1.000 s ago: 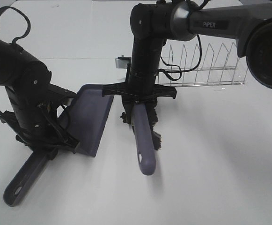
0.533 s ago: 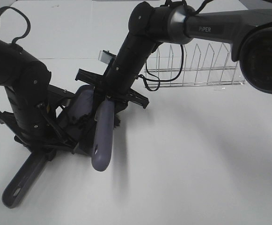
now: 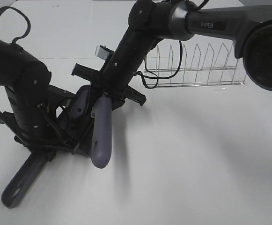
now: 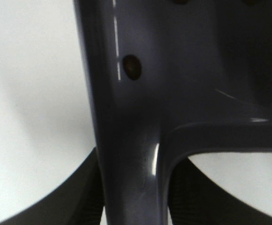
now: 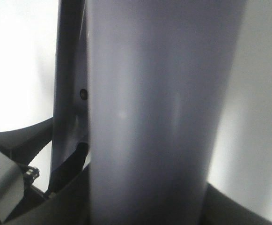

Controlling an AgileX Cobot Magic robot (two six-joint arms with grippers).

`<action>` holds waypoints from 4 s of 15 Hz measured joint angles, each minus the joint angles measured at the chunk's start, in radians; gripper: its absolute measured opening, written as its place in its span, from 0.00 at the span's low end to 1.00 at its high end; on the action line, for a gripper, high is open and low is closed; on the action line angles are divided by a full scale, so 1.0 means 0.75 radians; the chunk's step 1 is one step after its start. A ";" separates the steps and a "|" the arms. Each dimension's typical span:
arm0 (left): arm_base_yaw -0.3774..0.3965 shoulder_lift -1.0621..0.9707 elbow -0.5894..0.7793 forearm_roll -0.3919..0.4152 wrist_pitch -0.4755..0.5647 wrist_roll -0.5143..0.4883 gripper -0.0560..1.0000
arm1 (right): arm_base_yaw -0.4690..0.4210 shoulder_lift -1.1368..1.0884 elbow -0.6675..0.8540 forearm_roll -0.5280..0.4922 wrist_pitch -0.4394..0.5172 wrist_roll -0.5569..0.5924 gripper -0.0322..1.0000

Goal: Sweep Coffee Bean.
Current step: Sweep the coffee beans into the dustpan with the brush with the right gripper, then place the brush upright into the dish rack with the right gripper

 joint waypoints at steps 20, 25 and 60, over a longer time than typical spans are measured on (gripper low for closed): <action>0.000 0.000 0.000 -0.043 0.000 0.004 0.38 | -0.027 -0.177 0.268 -0.933 0.076 0.045 0.31; 0.000 0.000 0.000 -0.072 0.000 0.004 0.38 | -0.017 -0.117 0.268 -0.703 -0.029 0.045 0.31; 0.000 0.000 0.000 -0.072 0.003 -0.021 0.38 | -0.268 -0.631 0.679 -0.656 0.075 -0.303 0.31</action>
